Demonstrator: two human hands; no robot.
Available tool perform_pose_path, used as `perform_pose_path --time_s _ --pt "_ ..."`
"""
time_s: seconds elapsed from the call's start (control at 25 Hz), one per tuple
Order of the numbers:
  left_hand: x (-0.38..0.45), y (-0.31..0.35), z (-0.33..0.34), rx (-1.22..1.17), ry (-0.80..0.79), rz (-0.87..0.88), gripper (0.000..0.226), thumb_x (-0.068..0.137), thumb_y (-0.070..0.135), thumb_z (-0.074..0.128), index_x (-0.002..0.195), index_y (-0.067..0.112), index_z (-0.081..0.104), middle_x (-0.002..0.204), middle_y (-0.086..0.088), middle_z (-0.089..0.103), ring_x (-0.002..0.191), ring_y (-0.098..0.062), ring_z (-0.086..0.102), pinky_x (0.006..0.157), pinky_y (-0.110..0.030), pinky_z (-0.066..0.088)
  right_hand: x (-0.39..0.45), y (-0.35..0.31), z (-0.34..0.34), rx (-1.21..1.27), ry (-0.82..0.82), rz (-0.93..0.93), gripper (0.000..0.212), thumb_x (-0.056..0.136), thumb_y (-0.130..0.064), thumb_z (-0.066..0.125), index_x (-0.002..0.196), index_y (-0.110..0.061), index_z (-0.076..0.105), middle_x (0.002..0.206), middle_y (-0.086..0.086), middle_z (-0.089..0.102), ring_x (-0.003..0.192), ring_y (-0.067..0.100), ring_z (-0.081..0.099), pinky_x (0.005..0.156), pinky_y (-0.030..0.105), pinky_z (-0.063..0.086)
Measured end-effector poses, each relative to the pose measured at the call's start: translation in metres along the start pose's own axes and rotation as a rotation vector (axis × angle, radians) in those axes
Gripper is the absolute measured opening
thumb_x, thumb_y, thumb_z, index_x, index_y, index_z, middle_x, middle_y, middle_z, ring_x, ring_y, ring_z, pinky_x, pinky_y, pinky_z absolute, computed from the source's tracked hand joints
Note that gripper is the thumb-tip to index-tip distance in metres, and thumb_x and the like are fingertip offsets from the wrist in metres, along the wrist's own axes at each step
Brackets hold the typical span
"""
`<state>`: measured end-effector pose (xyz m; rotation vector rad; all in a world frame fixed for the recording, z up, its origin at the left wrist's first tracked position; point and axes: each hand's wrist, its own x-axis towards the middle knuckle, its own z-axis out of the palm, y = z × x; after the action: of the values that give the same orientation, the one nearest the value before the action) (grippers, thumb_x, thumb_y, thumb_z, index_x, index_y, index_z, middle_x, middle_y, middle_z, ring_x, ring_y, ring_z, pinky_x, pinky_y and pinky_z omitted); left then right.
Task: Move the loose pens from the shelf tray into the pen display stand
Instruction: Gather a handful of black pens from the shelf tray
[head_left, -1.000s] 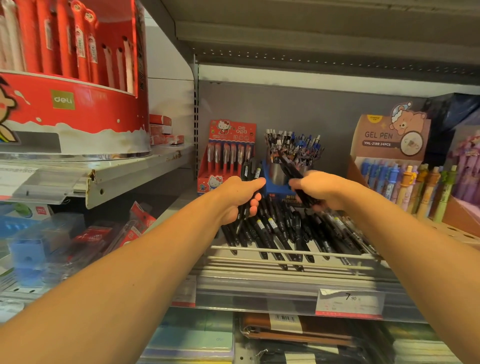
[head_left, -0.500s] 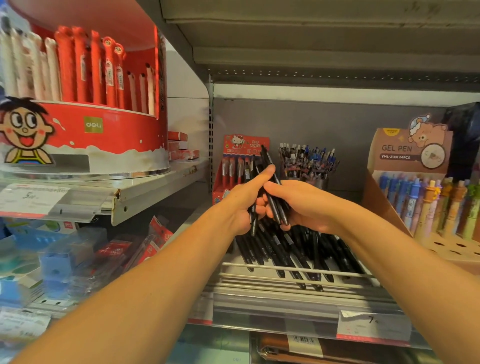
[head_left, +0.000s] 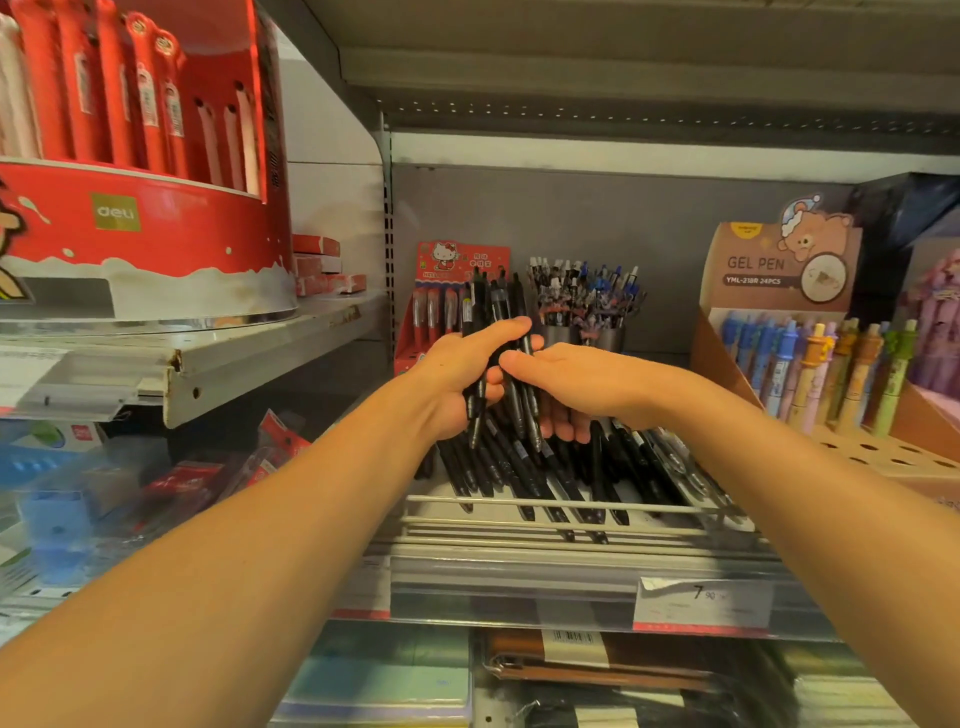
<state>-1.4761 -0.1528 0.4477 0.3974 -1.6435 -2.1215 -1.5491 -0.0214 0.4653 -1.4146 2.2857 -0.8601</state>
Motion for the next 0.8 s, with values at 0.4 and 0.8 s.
perform_pose_path --time_s 0.4,0.8 --pt "0.004 -0.004 -0.003 0.122 0.019 0.031 0.04 0.089 0.034 0.074 0.111 0.002 0.07 0.072 -0.004 0.069 0.066 -0.022 0.066 0.067 -0.034 0.058 -0.01 0.032 -0.035 -0.477 -0.061 0.454 0.052 0.091 -0.061 0.063 0.075 -0.013 0.072 0.055 -0.002 0.064 0.045 0.014 0.053 0.046 0.021 0.04" --pt "-0.002 -0.01 0.008 0.109 -0.027 0.073 0.022 0.097 0.025 0.064 0.084 0.007 0.067 0.068 -0.002 0.069 0.074 -0.018 0.067 0.084 -0.036 0.056 -0.013 0.029 -0.018 -0.428 -0.069 0.508 0.03 0.093 -0.033 0.069 0.075 -0.01 0.069 0.051 -0.002 0.061 0.039 0.012 0.049 0.044 0.018 0.039"
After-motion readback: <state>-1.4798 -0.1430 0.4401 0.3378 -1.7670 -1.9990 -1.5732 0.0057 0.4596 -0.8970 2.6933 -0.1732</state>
